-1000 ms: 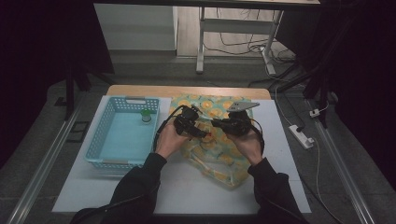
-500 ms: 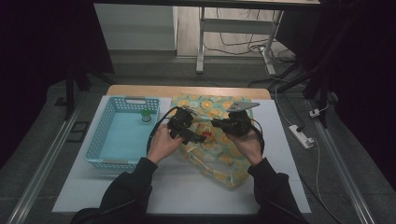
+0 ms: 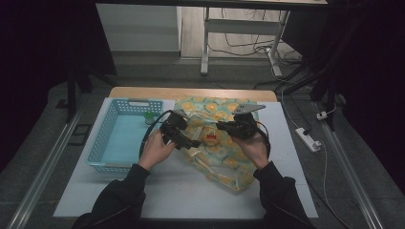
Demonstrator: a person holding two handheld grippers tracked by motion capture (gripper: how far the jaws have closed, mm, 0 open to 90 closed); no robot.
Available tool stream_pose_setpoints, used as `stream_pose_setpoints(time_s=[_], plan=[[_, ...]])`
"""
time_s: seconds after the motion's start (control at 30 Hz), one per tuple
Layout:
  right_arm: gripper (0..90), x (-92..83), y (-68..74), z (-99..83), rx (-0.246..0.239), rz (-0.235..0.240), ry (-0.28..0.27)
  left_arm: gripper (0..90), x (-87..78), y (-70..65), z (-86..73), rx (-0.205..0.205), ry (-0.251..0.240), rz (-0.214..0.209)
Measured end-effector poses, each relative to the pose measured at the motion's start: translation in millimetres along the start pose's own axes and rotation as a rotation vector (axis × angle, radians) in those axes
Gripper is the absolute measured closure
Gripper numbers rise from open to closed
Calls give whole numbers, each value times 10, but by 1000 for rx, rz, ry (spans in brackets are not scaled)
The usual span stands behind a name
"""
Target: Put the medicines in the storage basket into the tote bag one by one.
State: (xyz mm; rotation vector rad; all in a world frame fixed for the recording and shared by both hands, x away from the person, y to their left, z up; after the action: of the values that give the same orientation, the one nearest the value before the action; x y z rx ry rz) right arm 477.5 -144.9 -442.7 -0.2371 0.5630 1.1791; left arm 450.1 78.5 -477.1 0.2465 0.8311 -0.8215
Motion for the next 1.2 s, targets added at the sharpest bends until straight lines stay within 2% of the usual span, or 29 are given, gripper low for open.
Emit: stream_pose_setpoints(time_s=[0.13,0.27,0.43,0.57,0.7,0.8,0.97,1.07,1.2], plan=[[900,0,-2,0,0,-1,0,0,-84,49,-52,0,-19,7],[900,1,-2,-1,-1,-1,-1,0,-170,102,-104,-24,-37,26],[900,-4,-2,1,0,-2,-3,0,-263,176,-175,-30,-47,79],[900,-9,-5,2,1,-2,-3,0,-342,260,-233,-48,-60,101],[900,-11,-8,2,3,-1,-5,3,-419,346,-294,-67,-60,116],[900,-13,-12,1,5,-1,-5,5,-474,404,-337,-86,-67,108],[900,-11,-10,2,6,1,-7,0,-552,521,-410,-116,-72,140],[900,-10,-11,2,7,1,-7,0,-574,577,-450,-112,-65,164],[900,-11,-10,1,5,2,-6,0,-603,648,-496,-129,-59,186]])
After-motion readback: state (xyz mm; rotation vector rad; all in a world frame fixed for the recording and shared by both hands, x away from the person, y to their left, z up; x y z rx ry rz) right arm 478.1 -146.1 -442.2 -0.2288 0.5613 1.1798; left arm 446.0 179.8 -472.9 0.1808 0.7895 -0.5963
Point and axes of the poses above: each handheld gripper's, and its own axes: x roughly forward along the jaws, z roughly out of its top, y roughly to its left, the point moved 3 cm from there along x, roughly forward along the jaws, and after that the axes turned 8 degrees about z, right-handed, at the moved point
